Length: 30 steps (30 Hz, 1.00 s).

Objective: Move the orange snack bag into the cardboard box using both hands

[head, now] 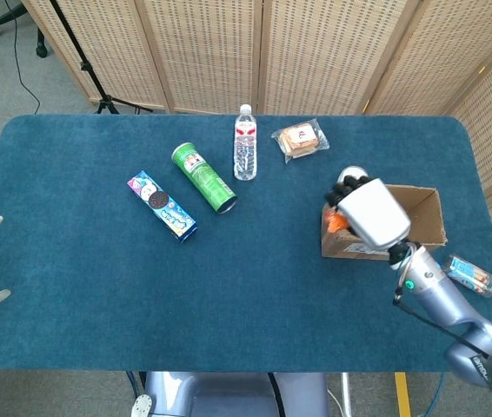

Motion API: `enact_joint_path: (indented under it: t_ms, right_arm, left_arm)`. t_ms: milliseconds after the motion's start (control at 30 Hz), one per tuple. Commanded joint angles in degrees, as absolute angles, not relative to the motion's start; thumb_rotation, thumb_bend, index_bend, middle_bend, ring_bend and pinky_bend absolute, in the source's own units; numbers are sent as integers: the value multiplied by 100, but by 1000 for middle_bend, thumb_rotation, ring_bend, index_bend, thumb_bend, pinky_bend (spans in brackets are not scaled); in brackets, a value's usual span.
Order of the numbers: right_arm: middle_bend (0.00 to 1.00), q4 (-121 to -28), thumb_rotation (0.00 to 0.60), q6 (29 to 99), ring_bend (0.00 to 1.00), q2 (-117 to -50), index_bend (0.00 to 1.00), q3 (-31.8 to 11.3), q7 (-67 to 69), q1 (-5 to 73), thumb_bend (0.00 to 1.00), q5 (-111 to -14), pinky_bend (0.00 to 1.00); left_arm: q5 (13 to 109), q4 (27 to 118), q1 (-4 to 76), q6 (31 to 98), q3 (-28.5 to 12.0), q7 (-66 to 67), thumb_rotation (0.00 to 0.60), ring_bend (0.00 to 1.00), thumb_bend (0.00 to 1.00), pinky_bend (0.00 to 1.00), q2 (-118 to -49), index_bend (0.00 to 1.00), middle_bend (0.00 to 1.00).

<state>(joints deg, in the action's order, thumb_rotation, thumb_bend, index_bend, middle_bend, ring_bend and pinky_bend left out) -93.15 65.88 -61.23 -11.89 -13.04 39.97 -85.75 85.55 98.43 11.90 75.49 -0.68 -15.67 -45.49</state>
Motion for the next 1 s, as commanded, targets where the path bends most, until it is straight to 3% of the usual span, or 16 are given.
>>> enact_joint_path:
  t_ms: [33,333,367,433,500,600,1000]
  right_arm:
    - [568,-8720,600,6293,466,-6398,631,-1115,-881,3945,878,-8312,659]
    - [525,-7842,600,6147,449,-6851,622,-899,-533,3881,867,-8285,659]
    - [459,-7789,600,6124,395,-6868,574,-853,-497,3859,825,-8299,651]
    - [242,-7755,600,6046,203,-6854,360,-768,-467,3834,620,-8323,542]
    - [28,-7811,600,6025,20,-6833,81,-760,-519,3798,346,-8256,350]
    - [0,-7896,600,6095,0,-6825,0,-791,-667,3743,193,-8170,278]
    - [0,-8860,600,7175,0,-6165,0,-1152,-845,3325,208,-8265,270]
  left_arm:
    - [8541,9855,1194,7527,-75,-1544,600,0,0,0,-4550,0,0]
    - [8458,9835,1213,7433,-112,-1595,600,0,0,0,-4535,0,0]
    - [8451,9831,1214,7426,-117,-1603,600,0,0,0,-4534,0,0]
    - [8450,9828,1217,7415,-122,-1615,600,0,0,0,-4532,0,0]
    - [8461,9829,1217,7412,-123,-1615,600,0,0,0,-4531,0,0]
    - [8480,9837,1210,7420,-121,-1610,600,0,0,0,-4531,0,0]
    - [8464,9853,1204,7398,-138,-1535,600,0,0,0,-4550,0,0]
